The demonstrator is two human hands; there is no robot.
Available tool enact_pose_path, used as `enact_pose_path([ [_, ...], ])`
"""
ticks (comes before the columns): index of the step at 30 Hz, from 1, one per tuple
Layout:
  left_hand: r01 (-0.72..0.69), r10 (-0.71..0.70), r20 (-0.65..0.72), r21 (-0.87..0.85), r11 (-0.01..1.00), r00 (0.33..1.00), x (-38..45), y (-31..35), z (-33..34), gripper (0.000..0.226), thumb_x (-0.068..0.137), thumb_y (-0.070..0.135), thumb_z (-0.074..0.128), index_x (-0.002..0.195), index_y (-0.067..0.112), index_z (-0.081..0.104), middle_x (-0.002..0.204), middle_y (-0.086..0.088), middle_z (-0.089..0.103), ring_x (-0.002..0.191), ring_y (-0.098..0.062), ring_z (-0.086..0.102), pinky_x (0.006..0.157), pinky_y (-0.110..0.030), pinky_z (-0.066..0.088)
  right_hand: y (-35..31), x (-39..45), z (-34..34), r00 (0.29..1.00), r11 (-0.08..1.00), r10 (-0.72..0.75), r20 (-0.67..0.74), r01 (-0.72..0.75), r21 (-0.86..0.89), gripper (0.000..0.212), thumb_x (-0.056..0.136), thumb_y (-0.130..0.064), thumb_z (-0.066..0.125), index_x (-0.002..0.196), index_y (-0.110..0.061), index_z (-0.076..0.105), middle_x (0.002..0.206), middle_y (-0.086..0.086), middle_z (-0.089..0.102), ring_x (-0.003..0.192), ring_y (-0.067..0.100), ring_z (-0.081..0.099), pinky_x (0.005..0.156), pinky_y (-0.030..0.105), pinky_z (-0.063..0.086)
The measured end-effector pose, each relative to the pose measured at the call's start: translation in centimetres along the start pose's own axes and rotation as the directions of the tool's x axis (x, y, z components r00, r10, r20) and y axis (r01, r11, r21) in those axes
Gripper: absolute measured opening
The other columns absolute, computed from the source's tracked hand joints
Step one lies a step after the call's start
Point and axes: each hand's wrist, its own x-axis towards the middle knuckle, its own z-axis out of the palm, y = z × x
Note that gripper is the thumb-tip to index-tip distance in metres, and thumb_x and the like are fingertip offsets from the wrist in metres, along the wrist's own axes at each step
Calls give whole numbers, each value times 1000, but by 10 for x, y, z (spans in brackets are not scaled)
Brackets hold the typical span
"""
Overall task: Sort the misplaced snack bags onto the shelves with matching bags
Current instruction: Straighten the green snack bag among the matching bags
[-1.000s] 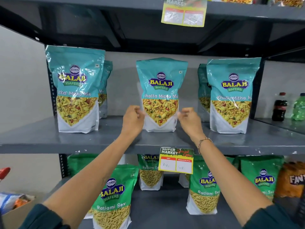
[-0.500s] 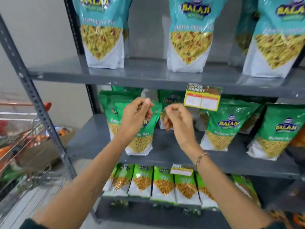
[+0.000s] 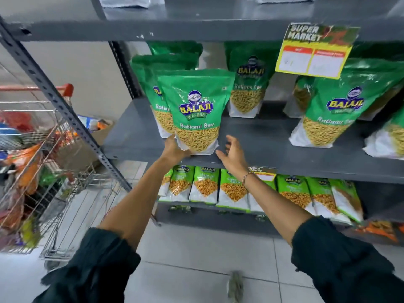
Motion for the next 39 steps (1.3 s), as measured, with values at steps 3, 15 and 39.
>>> enact_pose_path([
  [3,-51,51,5,-19,999,999,17,-6,-1,91,77,17,73,146,8,14,153,-13,27,139,-31,30,110,-41,34,-6,25,2,996,1000,-2,90,4,-26,85,80,-30,67,144,-14,13,151,9,29,135,24,33,107,40,35],
  [15,-149,139,-114,-84,985,984,40,18,49,49,54,22,88,86,9,54,71,-5,53,70,-19,49,69,-40,47,24,52,-52,998,949,-23,-50,38,313,47,62,4,77,106,2,59,109,21,67,85,12,65,82,33,55],
  [39,-216,216,1,-39,976,976,62,74,118,62,64,22,83,116,3,54,109,-15,66,95,-27,60,74,-31,44,64,79,-118,993,978,36,-112,-12,206,52,70,0,73,118,0,52,121,16,63,108,22,62,92,30,52],
])
